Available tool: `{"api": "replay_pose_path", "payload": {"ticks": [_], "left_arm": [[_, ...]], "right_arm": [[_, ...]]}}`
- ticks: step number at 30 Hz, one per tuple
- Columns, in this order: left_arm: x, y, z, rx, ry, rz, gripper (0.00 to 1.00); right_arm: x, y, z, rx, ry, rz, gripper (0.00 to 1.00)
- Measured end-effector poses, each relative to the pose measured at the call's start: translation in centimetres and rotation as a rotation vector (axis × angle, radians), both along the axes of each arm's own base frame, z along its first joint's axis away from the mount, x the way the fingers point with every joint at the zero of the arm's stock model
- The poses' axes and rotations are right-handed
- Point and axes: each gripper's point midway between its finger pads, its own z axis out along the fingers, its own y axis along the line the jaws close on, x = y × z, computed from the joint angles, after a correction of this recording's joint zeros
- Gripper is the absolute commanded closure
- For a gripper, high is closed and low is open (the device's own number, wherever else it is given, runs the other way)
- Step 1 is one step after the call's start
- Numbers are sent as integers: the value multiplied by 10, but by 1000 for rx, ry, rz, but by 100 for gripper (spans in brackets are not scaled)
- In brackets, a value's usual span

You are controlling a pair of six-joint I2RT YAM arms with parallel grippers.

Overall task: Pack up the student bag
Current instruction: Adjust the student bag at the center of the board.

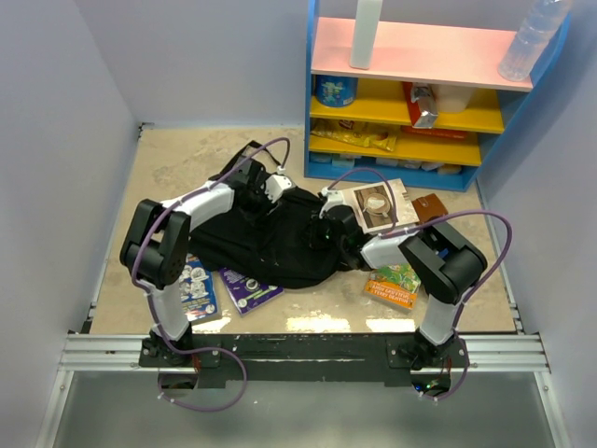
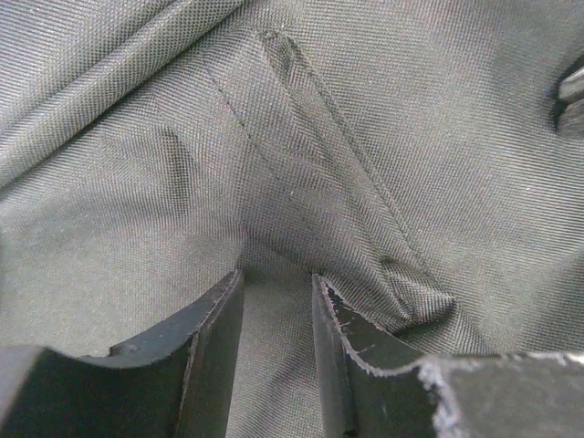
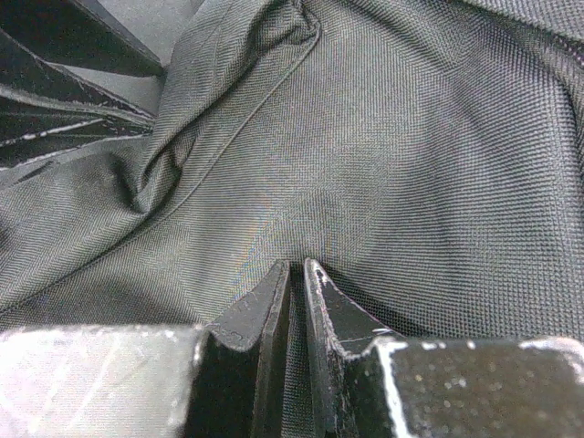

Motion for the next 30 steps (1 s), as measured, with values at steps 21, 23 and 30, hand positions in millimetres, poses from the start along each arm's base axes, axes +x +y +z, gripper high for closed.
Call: {"api": "replay_pose_path", "payload": {"ticks": [21, 23, 30], "left_arm": [[-1, -45, 54, -350, 203, -117, 61], [29, -24, 80, -395, 139, -68, 58], [72, 109, 119, -369, -23, 176, 29]], "right_arm": [[-145, 0, 15, -35, -23, 262, 67], [-129, 6, 36, -48, -56, 257, 62], [-12, 58, 131, -64, -334, 349, 45]]}}
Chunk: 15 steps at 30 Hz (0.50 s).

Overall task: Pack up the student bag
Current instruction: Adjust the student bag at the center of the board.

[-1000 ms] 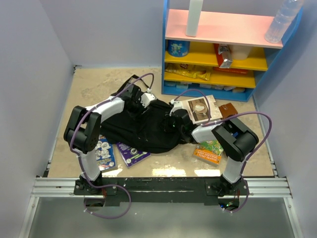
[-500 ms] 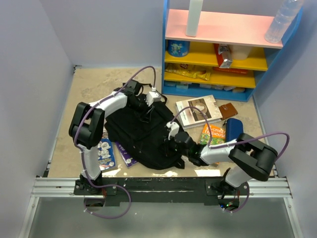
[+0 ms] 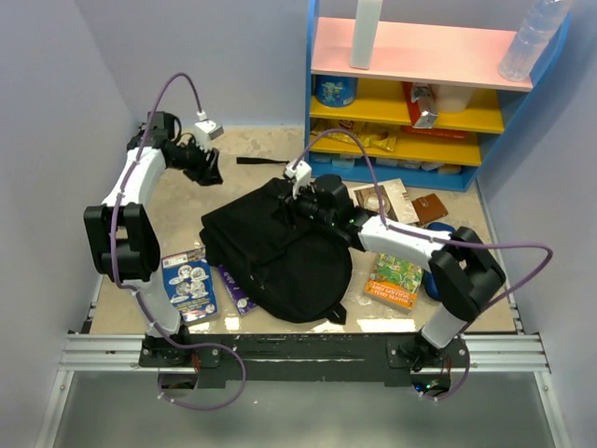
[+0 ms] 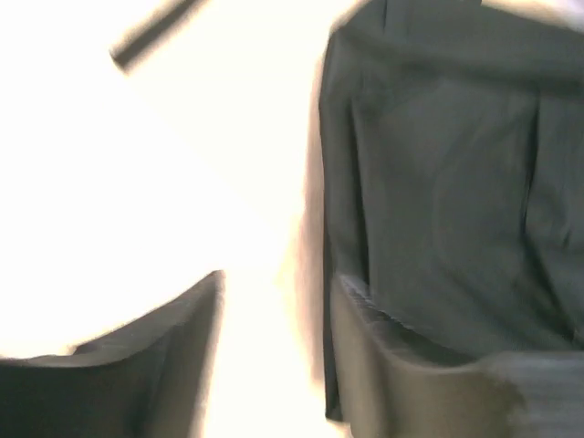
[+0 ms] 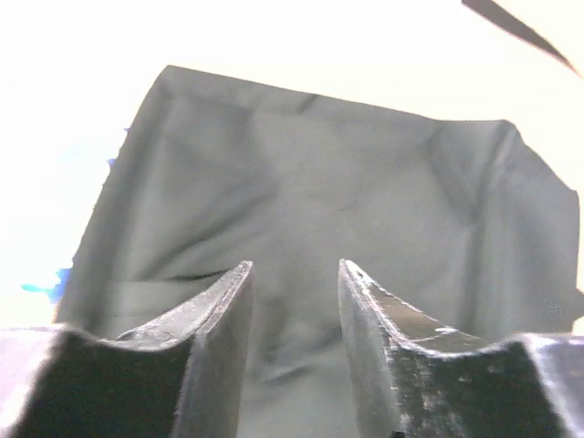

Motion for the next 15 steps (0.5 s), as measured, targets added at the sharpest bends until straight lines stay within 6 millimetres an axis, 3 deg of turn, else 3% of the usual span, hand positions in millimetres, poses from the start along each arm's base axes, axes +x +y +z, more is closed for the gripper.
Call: {"api": "replay_pose_path", "payload": {"ticks": [2, 5, 8, 11, 15], "left_arm": [[-15, 16, -12, 23, 41, 19, 0], [-44, 19, -41, 32, 155, -3, 0], [-67, 17, -61, 26, 259, -25, 0], [-70, 20, -61, 13, 269, -20, 0], [-63, 34, -57, 7, 253, 23, 0]], "right_arm": [[17, 0, -5, -57, -70, 68, 36], [18, -10, -35, -169, -91, 155, 30], [4, -8, -61, -258, -29, 270, 23], [-14, -1, -61, -241, 14, 370, 19], [-42, 4, -31, -139, 24, 443, 12]]}}
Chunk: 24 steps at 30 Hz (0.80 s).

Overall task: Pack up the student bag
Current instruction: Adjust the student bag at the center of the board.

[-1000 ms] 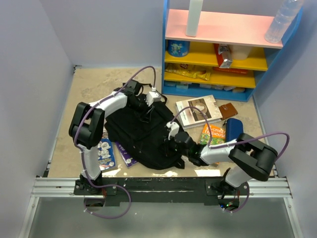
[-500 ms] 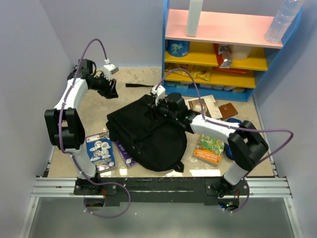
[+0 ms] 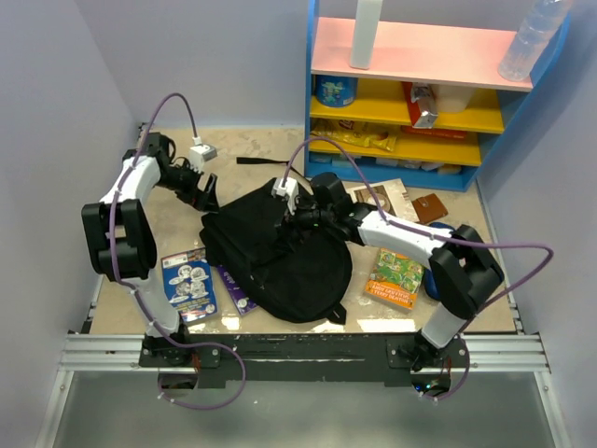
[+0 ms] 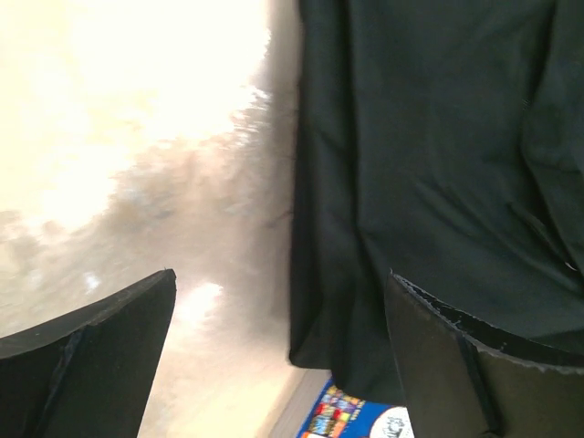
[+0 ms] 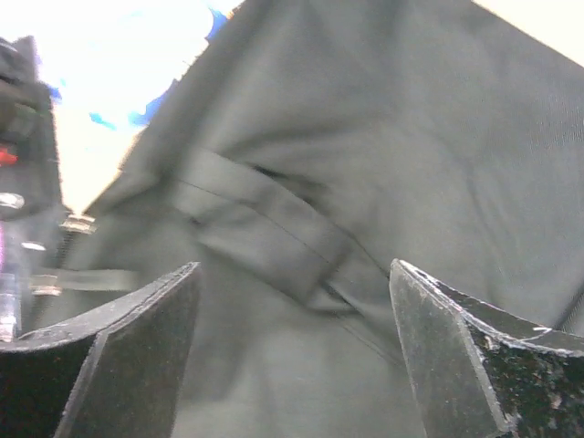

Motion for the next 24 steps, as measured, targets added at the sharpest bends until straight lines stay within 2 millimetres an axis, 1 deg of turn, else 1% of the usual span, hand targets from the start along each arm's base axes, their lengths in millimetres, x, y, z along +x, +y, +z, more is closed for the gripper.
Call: {"api": "replay_pose_path", "payload": {"ticks": [3, 4, 5, 6, 7, 10, 13, 16, 17, 19, 20, 21, 22, 24], "left_arm": [[10, 11, 7, 13, -34, 45, 0], [13, 13, 11, 16, -45, 55, 0], [17, 15, 17, 19, -64, 65, 0], [22, 17, 24, 20, -85, 76, 0], [27, 18, 34, 22, -114, 82, 0], [36, 20, 58, 28, -184, 86, 0], [36, 20, 78, 33, -237, 88, 0], [34, 19, 91, 35, -270, 91, 0], [33, 19, 95, 36, -279, 92, 0], [31, 20, 100, 38, -293, 95, 0], [28, 21, 101, 40, -297, 97, 0], [26, 21, 103, 40, -300, 100, 0], [24, 22, 104, 41, -303, 102, 0], [22, 25, 109, 44, -314, 109, 0]], "right_arm": [[-21, 15, 28, 53, -22, 57, 9], [-29, 22, 31, 59, -27, 80, 9], [-43, 32, 34, 62, -30, 114, 1], [-55, 38, 33, 58, -23, 140, 1], [-71, 44, 28, 39, -7, 170, 1], [-103, 51, 8, -30, 37, 219, 1], [-113, 48, -13, -97, 81, 218, 1], [-110, 46, -33, -168, 95, 172, 2], [-109, 46, -40, -193, 101, 158, 12], [-103, 50, -53, -245, 97, 113, 35], [-99, 53, -60, -265, 91, 90, 69], [-94, 54, -65, -286, 82, 60, 93], [-90, 56, -68, -301, 69, 44, 100], [-79, 55, -72, -332, 45, -17, 100]]}}
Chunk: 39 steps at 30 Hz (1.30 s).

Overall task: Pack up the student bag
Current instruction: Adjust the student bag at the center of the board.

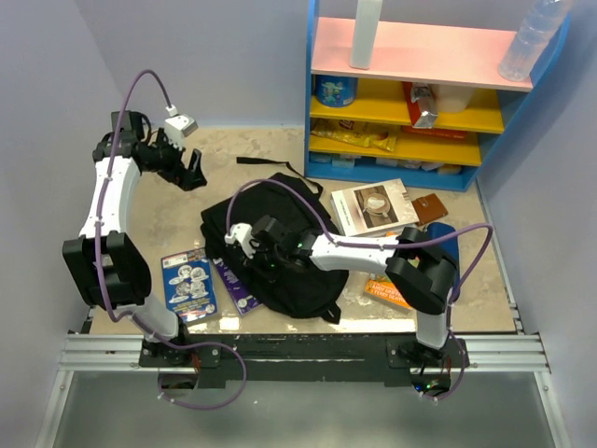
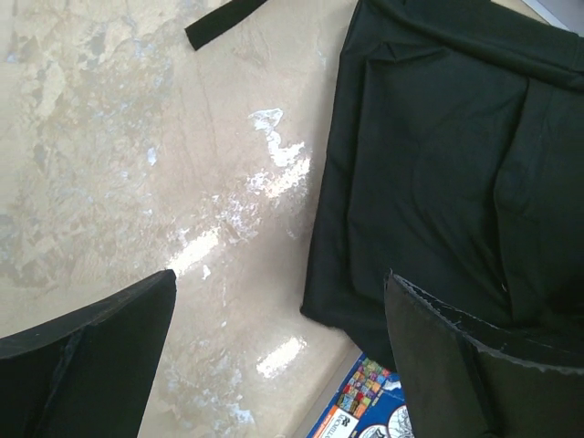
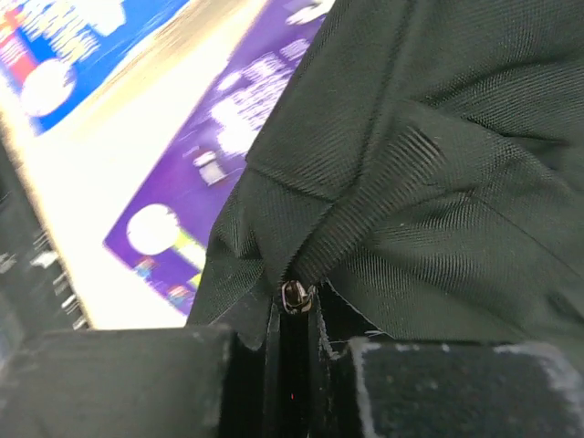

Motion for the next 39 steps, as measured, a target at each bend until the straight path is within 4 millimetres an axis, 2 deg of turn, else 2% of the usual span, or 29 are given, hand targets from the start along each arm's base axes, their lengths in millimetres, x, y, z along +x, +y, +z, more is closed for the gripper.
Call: {"api": "replay_pose_path", "payload": {"ticks": [2, 5, 8, 13, 15, 16, 18, 22, 24, 25, 26, 28, 30, 32, 35, 37, 39], "left_arm": [[-1, 4, 4, 1, -9, 11, 0], [-2, 17, 10, -6, -25, 42, 0], [-2, 35, 14, -28, -37, 90, 0], [-4, 60, 19, -65, -48, 152, 0], [-5, 66, 20, -80, -49, 168, 0], [-5, 69, 21, -86, -51, 173, 0], [-7, 77, 22, -97, -56, 188, 0], [-10, 92, 24, -111, -61, 220, 0], [-12, 97, 24, -116, -62, 232, 0], [-13, 100, 24, -117, -63, 237, 0], [-13, 100, 24, -117, -64, 237, 0], [-14, 100, 24, -121, -63, 233, 0], [-13, 99, 24, -127, -59, 224, 0], [-10, 98, 24, -136, -57, 213, 0], [-1, 96, 26, -134, -61, 196, 0], [5, 89, 27, -132, -63, 173, 0], [8, 74, 26, -127, -59, 138, 0]], "right_arm": [[15, 0, 7, -18, -60, -50, 100], [45, 2, 32, -26, -197, -112, 100], [72, 12, 75, -7, -355, -131, 100], [113, 32, 168, 49, -639, -159, 100], [127, 40, 193, 51, -756, -189, 100], [133, 44, 197, 45, -805, -205, 100], [138, 55, 188, 14, -866, -222, 100], [127, 85, 122, -55, -842, -181, 98], [109, 95, 81, -75, -758, -135, 82], [97, 97, 59, -89, -700, -106, 58], [87, 98, 41, -97, -646, -83, 45], [71, 98, 23, -93, -564, -65, 26], [59, 99, 17, -60, -486, -59, 19], [49, 97, 19, -22, -417, -51, 18], [43, 82, 39, 58, -300, -62, 19], [56, 63, 65, 129, -234, -109, 22], [90, 41, 97, 204, -214, -201, 23]]}}
